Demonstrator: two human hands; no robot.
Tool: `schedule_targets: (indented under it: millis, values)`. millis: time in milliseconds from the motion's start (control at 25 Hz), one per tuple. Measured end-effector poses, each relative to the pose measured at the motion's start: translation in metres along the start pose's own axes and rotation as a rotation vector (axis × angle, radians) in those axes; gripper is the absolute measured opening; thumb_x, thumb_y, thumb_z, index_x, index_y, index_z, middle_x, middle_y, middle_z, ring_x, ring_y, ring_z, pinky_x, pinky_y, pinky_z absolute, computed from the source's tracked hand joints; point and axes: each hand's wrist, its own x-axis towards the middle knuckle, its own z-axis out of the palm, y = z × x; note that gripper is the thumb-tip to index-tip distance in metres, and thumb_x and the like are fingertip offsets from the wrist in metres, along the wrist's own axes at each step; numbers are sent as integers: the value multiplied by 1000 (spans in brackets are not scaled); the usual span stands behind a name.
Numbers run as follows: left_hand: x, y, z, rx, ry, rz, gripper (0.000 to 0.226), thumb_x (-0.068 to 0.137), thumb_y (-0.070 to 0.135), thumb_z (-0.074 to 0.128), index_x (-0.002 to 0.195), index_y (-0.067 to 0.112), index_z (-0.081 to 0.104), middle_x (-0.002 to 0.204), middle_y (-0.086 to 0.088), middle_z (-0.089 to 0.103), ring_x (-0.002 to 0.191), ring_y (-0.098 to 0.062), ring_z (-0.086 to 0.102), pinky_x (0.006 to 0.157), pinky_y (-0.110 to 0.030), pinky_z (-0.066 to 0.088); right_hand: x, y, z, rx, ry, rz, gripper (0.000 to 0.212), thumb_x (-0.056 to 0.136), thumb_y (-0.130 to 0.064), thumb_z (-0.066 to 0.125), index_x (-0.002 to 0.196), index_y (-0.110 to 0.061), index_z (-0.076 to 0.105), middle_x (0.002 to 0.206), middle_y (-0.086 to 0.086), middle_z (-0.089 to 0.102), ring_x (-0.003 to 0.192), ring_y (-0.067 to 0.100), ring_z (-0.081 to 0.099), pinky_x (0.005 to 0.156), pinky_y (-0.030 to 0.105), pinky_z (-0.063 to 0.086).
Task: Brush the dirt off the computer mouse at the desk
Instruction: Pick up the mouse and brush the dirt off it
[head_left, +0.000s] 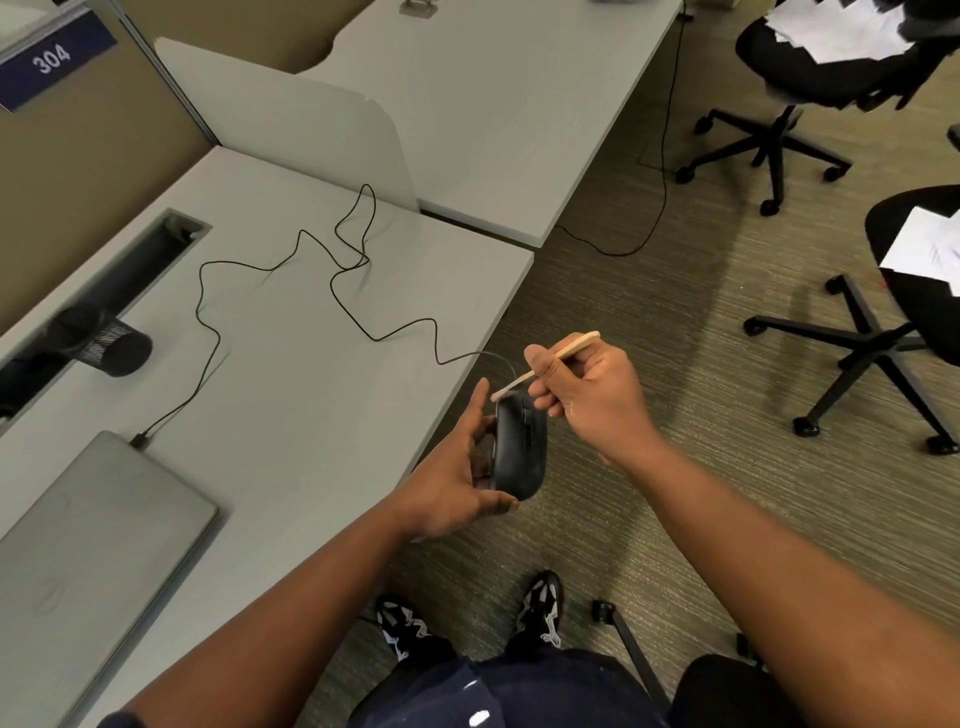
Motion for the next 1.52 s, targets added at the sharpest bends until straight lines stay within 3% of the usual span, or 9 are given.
schedule_targets:
  millis: [120,200,480,600,880,1040,1160,1400,1520]
  values:
    - [0,-1,-1,-7,-3,0,140,83,-10,82,161,56,-13,175,4,16,131,-4,59,101,-46,61,0,2,-4,-205,83,-105,32,96,-43,70,84,-12,70,70,5,75,63,21,73,62,38,60]
    - [0,0,-2,-3,-5,0,139,83,-9,82,161,55,-13,175,3,18,130,-6,61,101,-45,61,1,-1,-5,-65,41,-82,33,96,-39,71,88,-7,70,73,9,75,63,24,72,59,35,59]
    - [-1,1,0,-20,-25,-17,138,85,-12,79,163,48,-17,175,0,16,113,13,65,91,-27,61,2,-3,-8,-93,105,-15,36,96,-41,71,90,-6,69,71,8,75,59,20,69,58,34,59]
    - [-1,2,0,10,-11,-8,138,85,-9,81,162,51,-16,175,1,16,128,3,58,95,-28,61,0,-5,-7,103,27,66,35,97,-34,71,95,0,67,74,12,73,60,19,66,55,28,52]
    - [-2,2,-1,49,6,3,139,84,-6,83,161,54,-16,175,3,17,144,-9,46,106,-36,57,-2,-9,-6,-10,21,-3,33,96,-39,71,91,-7,70,74,10,76,61,20,70,58,30,56]
    - [-3,1,0,36,-5,-8,140,84,-9,81,161,53,-18,175,3,16,134,-3,54,103,-35,59,0,-11,-4,-269,104,-64,33,96,-43,69,81,-14,70,67,5,74,60,19,71,60,38,60]
    - [-2,0,0,32,-11,-12,139,85,-9,81,161,52,-18,175,3,17,116,11,61,95,-27,60,0,-13,-3,-179,46,-77,33,96,-44,70,84,-13,71,68,6,74,61,21,72,60,38,58]
    - [1,0,-1,23,-9,-3,138,86,-9,80,161,51,-18,170,7,26,116,10,65,92,-30,62,0,-10,-1,-343,125,-141,33,97,-45,68,78,-17,68,65,3,72,59,22,71,59,48,60]
    - [1,1,-2,12,-12,7,138,86,-8,81,161,52,-18,170,5,26,116,12,64,91,-31,63,0,-13,-1,-167,92,-138,31,96,-44,69,85,-15,70,70,4,74,62,22,72,65,50,63]
